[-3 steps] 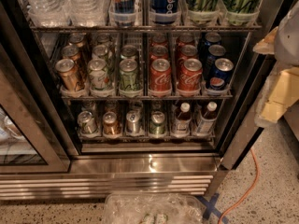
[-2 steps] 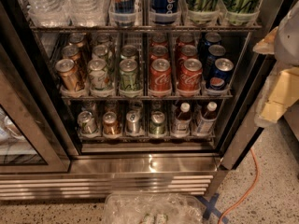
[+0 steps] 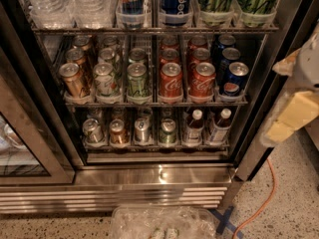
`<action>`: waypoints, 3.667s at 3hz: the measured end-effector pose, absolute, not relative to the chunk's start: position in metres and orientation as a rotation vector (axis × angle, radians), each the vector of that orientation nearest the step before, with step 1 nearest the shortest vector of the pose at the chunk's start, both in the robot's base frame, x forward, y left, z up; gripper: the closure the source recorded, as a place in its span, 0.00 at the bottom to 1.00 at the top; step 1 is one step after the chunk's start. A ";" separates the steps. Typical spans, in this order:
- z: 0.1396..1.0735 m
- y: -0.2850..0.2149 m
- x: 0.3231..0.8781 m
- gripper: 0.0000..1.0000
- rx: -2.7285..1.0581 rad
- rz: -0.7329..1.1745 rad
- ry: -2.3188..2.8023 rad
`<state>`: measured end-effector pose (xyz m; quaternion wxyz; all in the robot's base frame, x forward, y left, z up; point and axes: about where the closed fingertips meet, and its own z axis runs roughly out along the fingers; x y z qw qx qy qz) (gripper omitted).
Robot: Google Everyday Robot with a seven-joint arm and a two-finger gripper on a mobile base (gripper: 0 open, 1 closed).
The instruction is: Pick pepsi can from middle shelf of fridge
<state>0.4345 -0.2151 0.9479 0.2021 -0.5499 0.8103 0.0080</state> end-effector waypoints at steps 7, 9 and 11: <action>0.840 -0.169 0.449 0.00 -0.703 0.343 2.235; 0.827 -0.134 0.452 0.00 -0.363 0.414 2.098; 0.831 -0.131 0.461 0.00 -0.295 0.402 2.066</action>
Offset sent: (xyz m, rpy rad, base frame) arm 0.0159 0.0025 -0.0940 0.2526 -0.1214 -0.4141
